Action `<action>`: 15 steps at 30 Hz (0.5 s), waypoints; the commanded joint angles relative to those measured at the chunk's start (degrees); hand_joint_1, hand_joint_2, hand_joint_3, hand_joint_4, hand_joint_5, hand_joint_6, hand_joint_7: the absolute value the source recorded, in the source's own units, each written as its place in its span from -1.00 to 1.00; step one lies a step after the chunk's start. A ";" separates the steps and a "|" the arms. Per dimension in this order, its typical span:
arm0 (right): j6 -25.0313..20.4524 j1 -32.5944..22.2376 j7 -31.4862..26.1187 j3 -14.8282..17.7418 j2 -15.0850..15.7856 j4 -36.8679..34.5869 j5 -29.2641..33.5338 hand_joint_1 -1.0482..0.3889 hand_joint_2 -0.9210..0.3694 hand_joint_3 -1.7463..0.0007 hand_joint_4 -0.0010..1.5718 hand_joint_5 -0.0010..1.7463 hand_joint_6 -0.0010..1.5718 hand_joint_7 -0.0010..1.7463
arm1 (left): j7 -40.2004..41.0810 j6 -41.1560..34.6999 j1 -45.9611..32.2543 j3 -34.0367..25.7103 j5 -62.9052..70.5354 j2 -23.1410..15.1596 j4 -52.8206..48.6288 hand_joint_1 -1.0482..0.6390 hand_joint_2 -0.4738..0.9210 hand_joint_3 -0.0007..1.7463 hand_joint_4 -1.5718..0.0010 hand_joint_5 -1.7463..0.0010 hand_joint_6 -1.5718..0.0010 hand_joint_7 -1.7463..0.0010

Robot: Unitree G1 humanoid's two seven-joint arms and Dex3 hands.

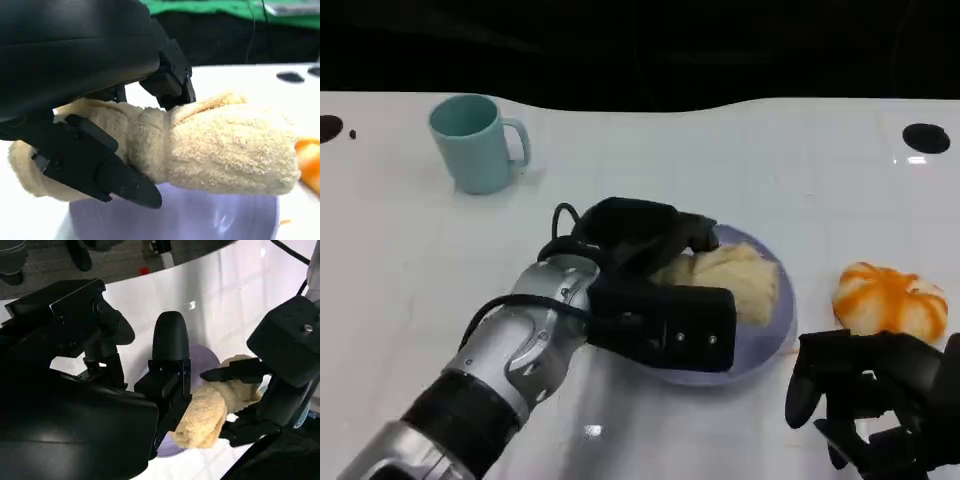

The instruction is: Grasp the towel on the left side of the plate with the left hand and place it into the plate.

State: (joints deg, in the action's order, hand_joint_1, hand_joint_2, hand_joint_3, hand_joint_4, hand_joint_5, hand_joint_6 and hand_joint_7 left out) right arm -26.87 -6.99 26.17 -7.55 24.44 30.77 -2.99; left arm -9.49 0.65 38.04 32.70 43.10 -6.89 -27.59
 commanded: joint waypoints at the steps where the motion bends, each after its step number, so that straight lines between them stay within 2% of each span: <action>1: -0.32 0.01 -0.12 0.40 0.46 0.71 -0.05 0.54 -0.50 -0.21 -0.12 0.94 -0.14 0.64 | -4.68 -1.24 1.95 0.88 1.12 -2.15 2.01 -0.50 1.00 -0.85 0.60 0.65 0.66 0.99; 6: -0.43 0.07 0.05 0.59 0.38 0.49 -0.43 0.55 -0.51 -0.21 -0.13 0.94 -0.15 0.64 | -6.22 -1.65 1.38 0.55 1.31 -3.16 3.86 -0.83 1.00 -0.86 0.75 0.77 0.88 1.00; 15: -0.22 -0.03 0.01 0.64 0.45 0.32 -0.27 0.55 -0.51 -0.21 -0.14 0.95 -0.15 0.65 | -7.74 -1.53 -0.63 -2.15 -0.56 -6.06 9.29 -0.89 1.00 -0.82 0.78 0.78 0.89 0.99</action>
State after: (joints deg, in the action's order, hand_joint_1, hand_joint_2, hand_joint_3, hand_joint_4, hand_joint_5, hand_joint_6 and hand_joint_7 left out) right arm -26.85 -6.99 26.24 -7.52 24.45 30.80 -3.01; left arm -16.59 -1.02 38.47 31.99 43.79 -11.08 -20.48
